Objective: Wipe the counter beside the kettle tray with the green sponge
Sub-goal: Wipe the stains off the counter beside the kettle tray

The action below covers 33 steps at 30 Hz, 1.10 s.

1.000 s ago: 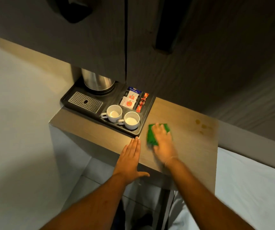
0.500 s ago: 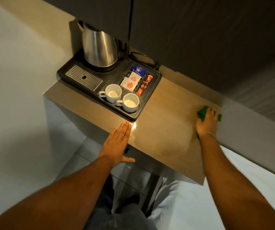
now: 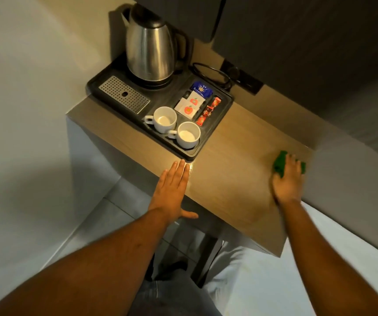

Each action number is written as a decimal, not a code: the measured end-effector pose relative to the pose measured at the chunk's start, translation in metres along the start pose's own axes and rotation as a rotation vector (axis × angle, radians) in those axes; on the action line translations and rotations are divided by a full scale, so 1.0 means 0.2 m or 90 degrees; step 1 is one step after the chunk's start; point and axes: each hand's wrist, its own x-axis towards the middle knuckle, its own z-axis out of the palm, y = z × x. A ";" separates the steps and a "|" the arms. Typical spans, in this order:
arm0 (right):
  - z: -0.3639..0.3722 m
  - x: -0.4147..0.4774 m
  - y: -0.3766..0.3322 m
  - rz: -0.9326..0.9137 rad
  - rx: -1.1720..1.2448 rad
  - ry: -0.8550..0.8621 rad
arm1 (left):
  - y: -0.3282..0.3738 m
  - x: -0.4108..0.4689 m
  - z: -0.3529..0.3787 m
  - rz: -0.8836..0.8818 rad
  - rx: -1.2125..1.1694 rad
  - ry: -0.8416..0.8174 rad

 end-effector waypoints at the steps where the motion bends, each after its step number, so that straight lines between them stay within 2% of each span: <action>1: -0.02 0.12 -0.04 0.031 0.000 -0.004 | 0.00 0.00 -0.01 0.002 -0.002 -0.008; 3: 0.01 0.28 -0.21 0.014 -0.007 -0.021 | 0.01 0.00 -0.02 0.000 0.006 -0.017; 5: 0.09 0.31 -0.44 -0.066 -0.002 -0.051 | 0.02 0.00 -0.04 -0.001 0.010 -0.026; 9: 0.29 -0.09 -0.78 -0.211 0.042 -0.068 | 0.02 0.00 -0.04 -0.017 0.014 -0.030; 13: 0.46 -0.70 -0.76 -0.261 0.068 -0.085 | 0.05 -0.01 -0.02 -0.048 0.019 -0.006; 16: 0.50 -0.83 -0.71 -0.275 0.054 -0.131 | 0.07 -0.01 0.00 -0.080 0.018 0.023; 19: 0.45 -0.68 -0.71 -0.293 0.038 -0.131 | 0.06 0.00 0.00 -0.074 0.031 -0.006; 23: 0.32 -0.28 -0.78 -0.241 0.008 -0.071 | 0.07 0.00 0.00 -0.067 0.023 -0.025; 27: 0.17 0.15 -0.80 -0.202 -0.001 -0.056 | 0.06 0.01 0.01 -0.067 0.013 -0.014; 30: 0.08 0.38 -0.65 -0.155 -0.022 -0.051 | 0.04 0.01 0.00 -0.051 0.012 -0.029; 33: 0.01 0.42 -0.38 -0.101 -0.036 -0.022 | 0.04 0.01 -0.01 -0.038 0.005 -0.036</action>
